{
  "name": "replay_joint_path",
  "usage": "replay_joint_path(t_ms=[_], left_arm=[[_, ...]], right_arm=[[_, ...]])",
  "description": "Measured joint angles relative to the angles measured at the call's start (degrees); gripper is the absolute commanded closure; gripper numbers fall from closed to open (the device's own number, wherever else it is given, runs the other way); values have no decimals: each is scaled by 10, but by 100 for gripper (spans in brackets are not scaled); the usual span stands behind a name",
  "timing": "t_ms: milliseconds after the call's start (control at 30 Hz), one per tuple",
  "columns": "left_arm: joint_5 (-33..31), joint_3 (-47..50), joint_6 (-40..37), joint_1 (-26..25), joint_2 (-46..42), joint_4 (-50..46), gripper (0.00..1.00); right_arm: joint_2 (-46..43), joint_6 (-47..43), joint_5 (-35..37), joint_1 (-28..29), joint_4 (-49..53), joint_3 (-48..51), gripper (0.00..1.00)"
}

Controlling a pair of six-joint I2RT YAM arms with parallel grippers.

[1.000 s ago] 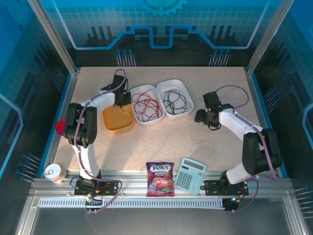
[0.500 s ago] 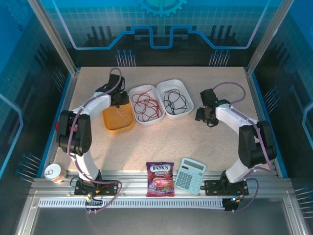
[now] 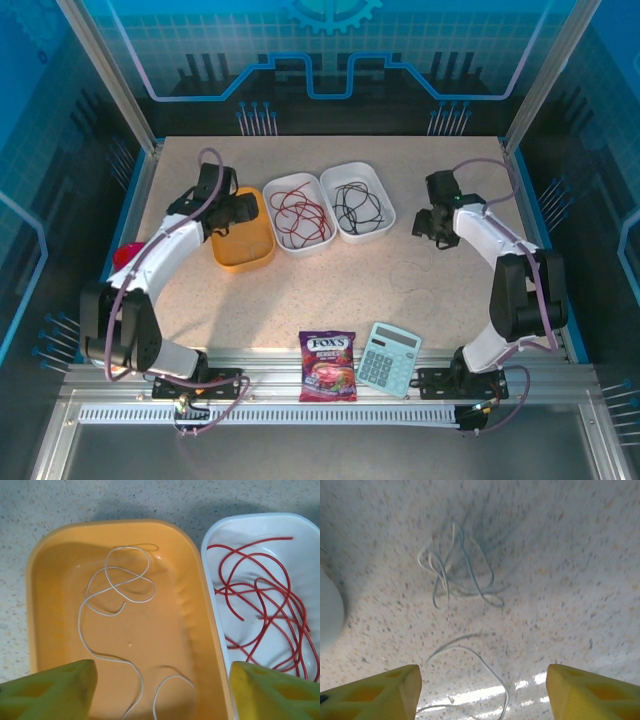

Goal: Untangle the cables

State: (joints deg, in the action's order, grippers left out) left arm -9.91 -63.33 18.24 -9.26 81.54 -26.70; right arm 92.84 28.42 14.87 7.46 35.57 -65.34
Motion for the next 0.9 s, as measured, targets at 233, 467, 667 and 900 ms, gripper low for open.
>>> replay_joint_path(t_ms=[233,467,667,900], left_arm=[[29,22,11,0,-78,0,1],[65,75,13,-2,-144,7,1],[90,113,14,-7,-184,40,1],[99,121,14,-17,-191,65,1]], right_arm=[[73,-30,-13,-13,9,-99,37],[148,-45,-39,-27,26,-140,41],[179,-52,-60,-41,30,-146,58],[178,-54,-85,-66,11,-110,86]])
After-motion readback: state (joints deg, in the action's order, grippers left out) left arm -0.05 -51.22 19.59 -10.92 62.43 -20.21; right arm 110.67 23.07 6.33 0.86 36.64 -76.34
